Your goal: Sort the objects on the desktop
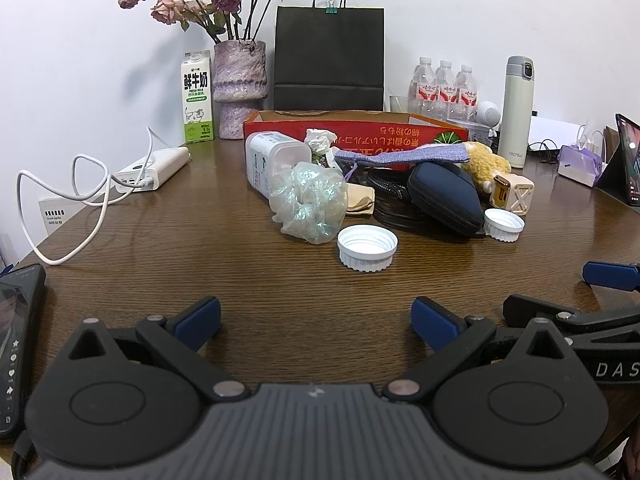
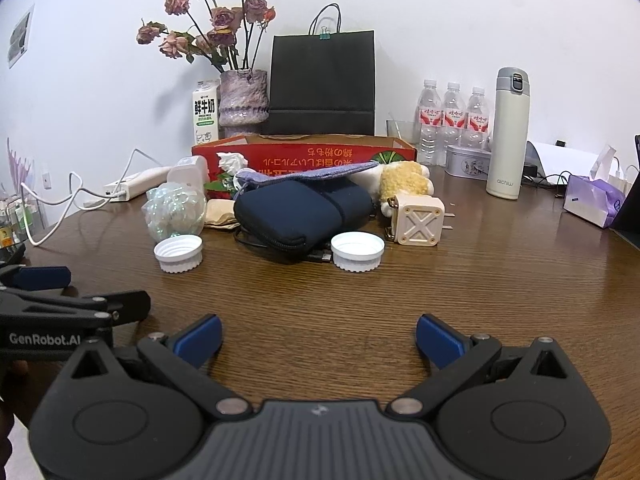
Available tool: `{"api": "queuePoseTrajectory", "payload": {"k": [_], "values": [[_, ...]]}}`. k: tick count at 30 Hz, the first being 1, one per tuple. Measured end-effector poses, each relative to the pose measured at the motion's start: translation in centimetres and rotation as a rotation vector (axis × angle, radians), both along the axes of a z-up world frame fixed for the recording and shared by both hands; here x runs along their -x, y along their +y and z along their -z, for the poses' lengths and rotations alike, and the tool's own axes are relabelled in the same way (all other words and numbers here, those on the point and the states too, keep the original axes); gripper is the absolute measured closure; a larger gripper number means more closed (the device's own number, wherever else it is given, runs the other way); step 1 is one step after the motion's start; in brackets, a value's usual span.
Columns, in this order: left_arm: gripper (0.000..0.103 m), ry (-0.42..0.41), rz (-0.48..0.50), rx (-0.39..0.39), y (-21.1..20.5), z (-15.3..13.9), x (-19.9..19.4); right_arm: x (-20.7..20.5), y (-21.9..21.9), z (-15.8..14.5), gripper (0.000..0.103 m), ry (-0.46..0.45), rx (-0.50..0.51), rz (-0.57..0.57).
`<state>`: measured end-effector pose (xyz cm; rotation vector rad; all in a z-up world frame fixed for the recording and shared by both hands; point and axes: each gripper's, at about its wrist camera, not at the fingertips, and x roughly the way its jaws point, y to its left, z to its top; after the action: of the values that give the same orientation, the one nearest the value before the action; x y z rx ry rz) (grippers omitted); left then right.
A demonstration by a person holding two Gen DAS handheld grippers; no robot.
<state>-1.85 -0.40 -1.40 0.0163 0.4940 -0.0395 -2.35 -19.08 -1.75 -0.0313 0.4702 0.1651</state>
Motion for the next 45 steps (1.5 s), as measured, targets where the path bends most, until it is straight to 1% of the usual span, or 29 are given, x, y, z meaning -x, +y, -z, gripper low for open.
{"api": "queuePoseTrajectory", "payload": {"k": [20,21,23,25,26,27,28,30,31,32,33,34,36,37,38,39,40,41,45], "values": [[0.000,0.014,-0.007,0.001,0.1,-0.3,-0.2,-0.1,0.2,-0.2,0.000,0.016,0.006,0.005],[0.000,0.022,-0.007,0.001,0.2,-0.4,-0.3,-0.2,0.2,-0.3,0.000,0.031,0.007,0.007],[0.000,0.069,-0.013,0.004,0.2,-0.9,-0.7,-0.8,0.1,-1.0,0.000,0.083,0.014,0.005],[0.000,0.133,0.000,0.013,0.1,-1.8,-1.6,-1.6,-0.2,-1.7,0.000,0.133,0.024,0.001],[0.000,0.134,0.021,0.026,0.1,-2.1,-1.9,-2.1,-0.3,-2.0,0.002,0.144,0.037,0.002],[0.000,0.118,0.053,0.041,0.0,-2.5,-2.2,-2.7,-0.4,-2.4,0.003,0.149,0.049,0.007],[0.000,0.102,0.073,0.047,-0.2,-2.9,-2.7,-3.2,-0.5,-2.6,0.007,0.146,0.055,0.010],[0.000,0.102,0.081,0.057,-0.5,-3.1,-4.0,-4.6,-0.9,-3.2,0.009,0.144,0.054,0.002],[0.000,0.113,0.098,0.071,-0.7,-3.1,-5.0,-5.4,-1.0,-3.3,0.011,0.147,0.054,-0.004],[0.000,0.126,0.103,0.082,-0.7,-3.0,-5.6,-6.2,-1.1,-3.4,0.018,0.149,0.058,-0.006],[0.002,0.150,0.104,0.100,-0.7,-2.9,-6.3,-6.9,-1.2,-3.5,0.021,0.153,0.067,-0.008],[0.009,0.161,0.108,0.128,-0.6,-2.8,-6.8,-7.6,-1.2,-3.5,0.023,0.153,0.075,-0.010],[0.020,0.178,0.103,0.129,-0.8,-2.7,-7.5,-9.0,-1.5,-3.5,0.025,0.161,0.074,-0.011],[0.032,0.179,0.100,0.115,-0.9,-2.7,-7.9,-9.5,-1.7,-3.4,0.033,0.168,0.065,-0.015],[0.045,0.175,0.097,0.101,-1.0,-2.7,-7.9,-10.0,-1.8,-3.4,0.044,0.175,0.054,-0.024],[0.052,0.175,0.094,0.085,-1.2,-2.8,-7.8,-10.5,-2.0,-3.3,0.049,0.186,0.042,-0.033],[0.061,0.174,0.101,0.068,-1.4,-2.8,-7.7,-10.6,-2.1,-3.3,0.059,0.187,0.025,-0.041],[0.062,0.175,0.115,0.064,-1.6,-2.8,-7.5,-10.7,-2.1,-3.3,0.064,0.196,0.024,-0.040],[0.062,0.179,0.130,0.102,-1.7,-3.4,-5.8,-8.8,-2.0,-3.2,0.064,0.182,0.034,-0.029]]}}
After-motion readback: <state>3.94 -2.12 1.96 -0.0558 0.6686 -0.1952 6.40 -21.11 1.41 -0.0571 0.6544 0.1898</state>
